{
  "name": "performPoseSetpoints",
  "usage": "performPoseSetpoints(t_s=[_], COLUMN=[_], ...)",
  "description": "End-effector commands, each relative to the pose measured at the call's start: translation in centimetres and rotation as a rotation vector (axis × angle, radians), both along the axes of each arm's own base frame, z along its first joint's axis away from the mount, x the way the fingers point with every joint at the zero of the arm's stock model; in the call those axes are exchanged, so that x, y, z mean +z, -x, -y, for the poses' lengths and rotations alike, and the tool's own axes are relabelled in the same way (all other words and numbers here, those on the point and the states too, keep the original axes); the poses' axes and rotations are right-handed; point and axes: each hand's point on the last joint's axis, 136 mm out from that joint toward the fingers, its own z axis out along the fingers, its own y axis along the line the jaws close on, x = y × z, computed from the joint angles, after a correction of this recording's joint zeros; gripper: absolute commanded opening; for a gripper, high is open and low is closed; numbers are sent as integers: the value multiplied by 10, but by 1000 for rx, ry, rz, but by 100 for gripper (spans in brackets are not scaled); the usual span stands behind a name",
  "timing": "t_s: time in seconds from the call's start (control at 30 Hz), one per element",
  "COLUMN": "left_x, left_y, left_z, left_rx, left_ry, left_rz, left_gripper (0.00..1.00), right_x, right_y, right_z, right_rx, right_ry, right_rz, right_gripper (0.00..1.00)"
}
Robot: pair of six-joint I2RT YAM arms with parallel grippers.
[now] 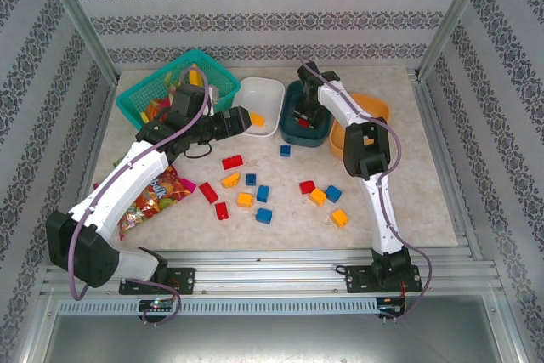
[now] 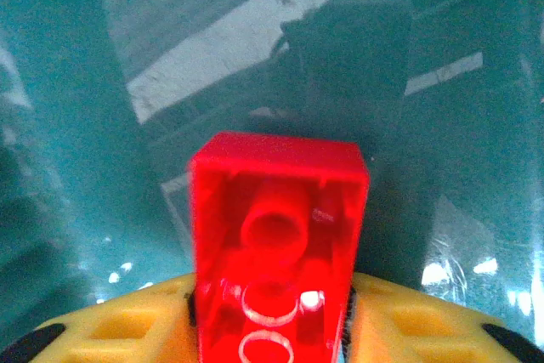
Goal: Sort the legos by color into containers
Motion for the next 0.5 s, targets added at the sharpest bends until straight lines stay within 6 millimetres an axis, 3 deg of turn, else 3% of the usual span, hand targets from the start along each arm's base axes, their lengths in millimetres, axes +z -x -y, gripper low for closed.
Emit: performPoseSetpoints(t_s=[0.0,0.13,0.3,0.47], left_x=[4,1,-4,-21], left_y=[0,6,19,39], left_z=[-11,-16,-25,-36], left_rx=[39,42,47,10], left_ry=[-16,-37,-81,-170], left_rz=[10,-3,-42,-97], left_gripper=[98,98,97,96], right_x=[19,59,154,241], right_y=[8,4,8,49], right_z=[-7,-9,-15,-31], right_rx=[27,42,85,222], right_ry=[-28,-45,-55,-35], right_rz=[-18,62,261,489], right_gripper=[56,67,68,66])
